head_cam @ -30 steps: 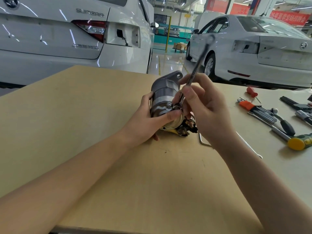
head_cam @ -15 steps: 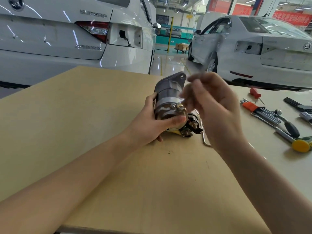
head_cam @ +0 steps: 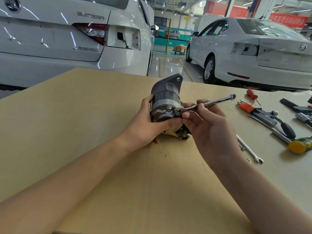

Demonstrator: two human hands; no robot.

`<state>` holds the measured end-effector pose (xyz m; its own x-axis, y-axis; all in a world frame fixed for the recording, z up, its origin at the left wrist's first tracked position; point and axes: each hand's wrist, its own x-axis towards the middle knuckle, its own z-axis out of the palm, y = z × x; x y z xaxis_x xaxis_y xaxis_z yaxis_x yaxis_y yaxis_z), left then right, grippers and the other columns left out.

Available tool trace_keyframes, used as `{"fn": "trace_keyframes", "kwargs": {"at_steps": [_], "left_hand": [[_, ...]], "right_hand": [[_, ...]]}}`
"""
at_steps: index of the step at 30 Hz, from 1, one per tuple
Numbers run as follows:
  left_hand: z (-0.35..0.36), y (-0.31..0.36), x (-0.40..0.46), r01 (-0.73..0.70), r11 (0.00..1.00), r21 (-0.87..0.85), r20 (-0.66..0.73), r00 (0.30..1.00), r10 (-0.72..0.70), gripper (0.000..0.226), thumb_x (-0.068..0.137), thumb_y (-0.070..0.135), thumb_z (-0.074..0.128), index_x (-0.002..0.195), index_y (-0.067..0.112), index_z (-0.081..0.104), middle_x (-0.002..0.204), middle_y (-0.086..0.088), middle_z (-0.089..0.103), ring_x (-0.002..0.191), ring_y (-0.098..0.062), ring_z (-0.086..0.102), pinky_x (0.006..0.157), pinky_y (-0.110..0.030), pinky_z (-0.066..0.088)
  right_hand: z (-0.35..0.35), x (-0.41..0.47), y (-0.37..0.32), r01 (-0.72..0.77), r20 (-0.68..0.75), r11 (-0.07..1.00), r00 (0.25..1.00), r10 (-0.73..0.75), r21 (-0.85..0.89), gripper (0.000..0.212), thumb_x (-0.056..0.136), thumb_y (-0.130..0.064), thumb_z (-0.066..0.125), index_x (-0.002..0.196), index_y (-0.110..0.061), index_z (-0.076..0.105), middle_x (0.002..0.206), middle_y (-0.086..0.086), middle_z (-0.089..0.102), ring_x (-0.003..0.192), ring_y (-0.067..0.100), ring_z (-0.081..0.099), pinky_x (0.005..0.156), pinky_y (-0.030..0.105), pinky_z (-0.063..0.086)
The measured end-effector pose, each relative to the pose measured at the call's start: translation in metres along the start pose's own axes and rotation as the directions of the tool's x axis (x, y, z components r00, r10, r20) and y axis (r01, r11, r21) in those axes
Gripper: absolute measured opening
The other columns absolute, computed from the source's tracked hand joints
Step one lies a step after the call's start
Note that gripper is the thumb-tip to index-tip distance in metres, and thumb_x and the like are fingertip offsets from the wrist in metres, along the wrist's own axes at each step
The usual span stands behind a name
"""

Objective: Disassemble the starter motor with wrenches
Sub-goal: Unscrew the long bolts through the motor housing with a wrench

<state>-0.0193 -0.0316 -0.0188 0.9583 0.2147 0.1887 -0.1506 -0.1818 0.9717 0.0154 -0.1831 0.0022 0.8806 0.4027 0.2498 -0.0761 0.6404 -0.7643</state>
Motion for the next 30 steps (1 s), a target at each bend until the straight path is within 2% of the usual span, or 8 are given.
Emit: {"fn": "trace_keyframes", "kwargs": {"at_steps": [12, 16, 18, 20, 23, 25, 27, 30], "left_hand": [[-0.001, -0.006, 0.006, -0.018, 1.0, -0.009, 0.007, 1.0, 0.018, 0.123, 0.053, 0.046, 0.082, 0.153, 0.025, 0.013, 0.115, 0.007, 0.06, 0.077, -0.003, 0.067, 0.044, -0.025, 0.049], [-0.003, -0.007, 0.007, -0.005, 0.998, 0.067, 0.019, 1.0, 0.003, 0.102, 0.063, 0.037, 0.083, 0.145, 0.018, 0.025, 0.093, 0.01, 0.066, 0.067, -0.001, 0.066, 0.044, -0.024, 0.049], [-0.011, -0.018, 0.004, -0.026, 0.989, 0.146, 0.062, 0.998, 0.017, 0.045, 0.083, 0.009, 0.068, 0.118, 0.002, 0.042, 0.064, 0.007, 0.063, 0.052, 0.004, 0.06, 0.044, -0.014, 0.045], [-0.015, -0.024, 0.001, 0.017, 0.986, 0.167, 0.036, 0.999, -0.023, 0.009, 0.091, -0.001, 0.05, 0.084, 0.001, 0.045, 0.06, 0.007, 0.05, 0.051, 0.016, 0.054, 0.051, -0.005, 0.041], [-0.009, -0.012, 0.0, -0.025, 0.982, 0.189, 0.039, 0.999, 0.018, 0.015, 0.09, 0.005, 0.063, 0.085, 0.009, 0.049, 0.074, 0.009, 0.05, 0.053, 0.016, 0.055, 0.049, -0.006, 0.043], [-0.003, -0.004, 0.002, -0.036, 0.993, 0.108, 0.026, 0.999, 0.033, 0.077, 0.066, 0.033, 0.082, 0.128, 0.014, 0.039, 0.089, 0.006, 0.061, 0.062, 0.003, 0.063, 0.044, -0.019, 0.047], [-0.001, -0.006, 0.003, 0.002, 0.999, 0.045, 0.016, 1.0, -0.003, 0.115, 0.048, 0.051, 0.078, 0.146, 0.029, 0.022, 0.108, 0.009, 0.062, 0.073, -0.001, 0.067, 0.043, -0.024, 0.048], [-0.002, -0.005, 0.004, -0.001, 1.0, 0.025, 0.001, 1.0, 0.001, 0.126, 0.044, 0.054, 0.078, 0.151, 0.031, 0.015, 0.114, 0.01, 0.059, 0.08, -0.003, 0.068, 0.044, -0.025, 0.048]], "right_hand": [[0.007, 0.006, -0.012, 0.352, 0.26, 0.72, 0.935, -0.242, -0.598, 0.019, 0.099, 0.001, 0.041, 0.093, -0.014, 0.05, 0.079, 0.003, 0.066, 0.062, 0.022, 0.057, 0.061, 0.03, 0.05], [0.025, 0.014, -0.011, 0.582, 0.554, 0.22, 0.813, -0.181, -0.783, 0.019, 0.096, -0.003, 0.047, 0.105, -0.017, 0.058, 0.081, -0.004, 0.061, 0.074, 0.016, 0.056, 0.066, 0.03, 0.048], [0.034, 0.016, -0.009, 0.695, 0.715, -0.221, 0.698, -0.019, -0.684, 0.027, 0.091, -0.005, 0.05, 0.111, -0.015, 0.066, 0.088, -0.002, 0.065, 0.084, 0.017, 0.055, 0.073, 0.031, 0.044], [0.038, 0.016, -0.007, 0.755, 0.778, -0.349, 0.62, 0.103, -0.555, 0.031, 0.09, -0.007, 0.05, 0.114, -0.014, 0.068, 0.092, 0.002, 0.067, 0.088, 0.022, 0.054, 0.075, 0.033, 0.042], [0.041, 0.008, -0.007, 0.717, 0.723, 0.221, 0.688, -0.069, -0.661, 0.024, 0.091, -0.002, 0.051, 0.107, -0.011, 0.068, 0.09, 0.007, 0.068, 0.083, 0.021, 0.061, 0.075, 0.039, 0.05], [0.036, 0.003, -0.008, 0.545, 0.538, 0.609, 0.814, -0.22, -0.576, 0.018, 0.091, 0.0, 0.048, 0.099, -0.01, 0.061, 0.083, 0.005, 0.066, 0.071, 0.015, 0.06, 0.067, 0.035, 0.053], [0.023, -0.001, -0.008, 0.351, 0.236, 0.832, 0.933, -0.272, -0.429, 0.013, 0.093, -0.002, 0.045, 0.091, -0.01, 0.055, 0.071, 0.003, 0.064, 0.061, 0.013, 0.054, 0.057, 0.024, 0.046], [0.005, -0.003, -0.007, 0.064, -0.145, 0.996, 0.987, -0.074, -0.07, 0.018, 0.098, 0.001, 0.037, 0.087, -0.01, 0.048, 0.065, 0.006, 0.063, 0.052, 0.014, 0.05, 0.053, 0.023, 0.042]]}}
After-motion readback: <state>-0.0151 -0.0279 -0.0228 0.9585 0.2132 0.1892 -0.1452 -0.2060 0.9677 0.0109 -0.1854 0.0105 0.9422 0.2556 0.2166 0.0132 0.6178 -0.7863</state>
